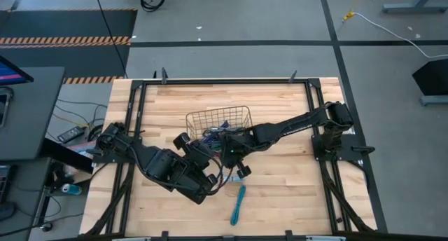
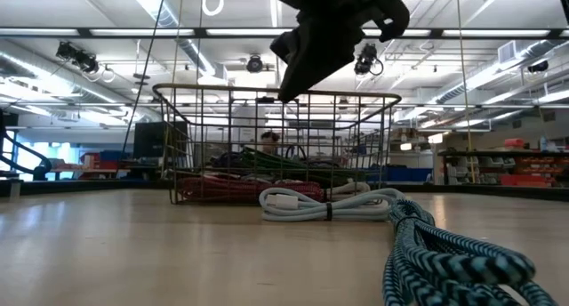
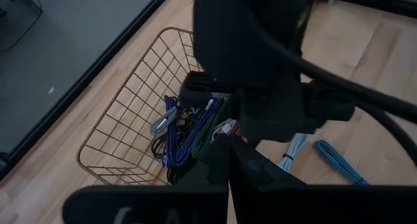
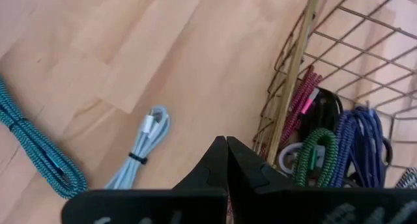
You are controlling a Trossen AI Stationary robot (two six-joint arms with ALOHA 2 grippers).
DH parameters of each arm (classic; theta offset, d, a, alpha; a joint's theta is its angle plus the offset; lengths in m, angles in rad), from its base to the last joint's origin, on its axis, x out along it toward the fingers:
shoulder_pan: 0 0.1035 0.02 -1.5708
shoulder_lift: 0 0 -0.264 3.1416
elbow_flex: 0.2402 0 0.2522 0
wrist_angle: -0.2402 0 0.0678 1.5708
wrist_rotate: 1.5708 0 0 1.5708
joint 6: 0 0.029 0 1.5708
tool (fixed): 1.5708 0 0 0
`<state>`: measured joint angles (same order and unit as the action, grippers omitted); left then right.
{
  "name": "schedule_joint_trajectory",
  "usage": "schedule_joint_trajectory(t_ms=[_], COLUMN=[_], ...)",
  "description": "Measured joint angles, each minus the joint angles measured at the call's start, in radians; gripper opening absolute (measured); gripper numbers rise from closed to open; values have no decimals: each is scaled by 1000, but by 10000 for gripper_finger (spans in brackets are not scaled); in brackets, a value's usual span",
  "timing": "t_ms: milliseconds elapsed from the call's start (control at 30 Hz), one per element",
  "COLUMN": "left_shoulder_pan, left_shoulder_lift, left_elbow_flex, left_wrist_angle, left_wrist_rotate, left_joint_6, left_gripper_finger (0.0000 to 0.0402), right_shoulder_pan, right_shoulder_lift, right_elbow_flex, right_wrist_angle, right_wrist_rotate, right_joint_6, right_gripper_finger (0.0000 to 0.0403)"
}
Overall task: Pick and place USB-C Cables
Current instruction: Adjust the gold wire basket, then put the light blue charger cable into the gold wire basket
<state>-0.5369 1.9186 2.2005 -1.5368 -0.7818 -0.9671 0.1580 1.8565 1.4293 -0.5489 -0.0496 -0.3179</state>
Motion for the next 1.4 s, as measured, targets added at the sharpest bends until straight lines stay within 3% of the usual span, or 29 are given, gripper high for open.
schedule_joint_trajectory(t_ms=[400, 633, 933, 1167, 1400], left_shoulder_pan=[-1, -2, -33, -39, 29], left_shoulder_lift=[0, 0, 10, 115, 197], left_elbow_flex=[0, 0, 2, 1, 0], left_wrist_angle=[-3, -2, 1, 33, 89], left_wrist_rotate=[0, 2, 92, 116, 271], left_joint_6=[-18, -18, -51, -51, 31], left_gripper_finger=[4, 6, 3, 17, 33], right_shoulder_pan=[-105, -91, 6, 34, 51], right_shoulder_lift=[0, -28, -326, -593, -776], right_elbow_flex=[0, 0, 0, 0, 0], right_wrist_angle=[10, 5, -18, -1, 48], right_wrist_rotate=[6, 9, 77, 130, 132], right_joint_6=[-41, -22, 93, 186, 191], right_gripper_finger=[0, 0, 0, 0, 0])
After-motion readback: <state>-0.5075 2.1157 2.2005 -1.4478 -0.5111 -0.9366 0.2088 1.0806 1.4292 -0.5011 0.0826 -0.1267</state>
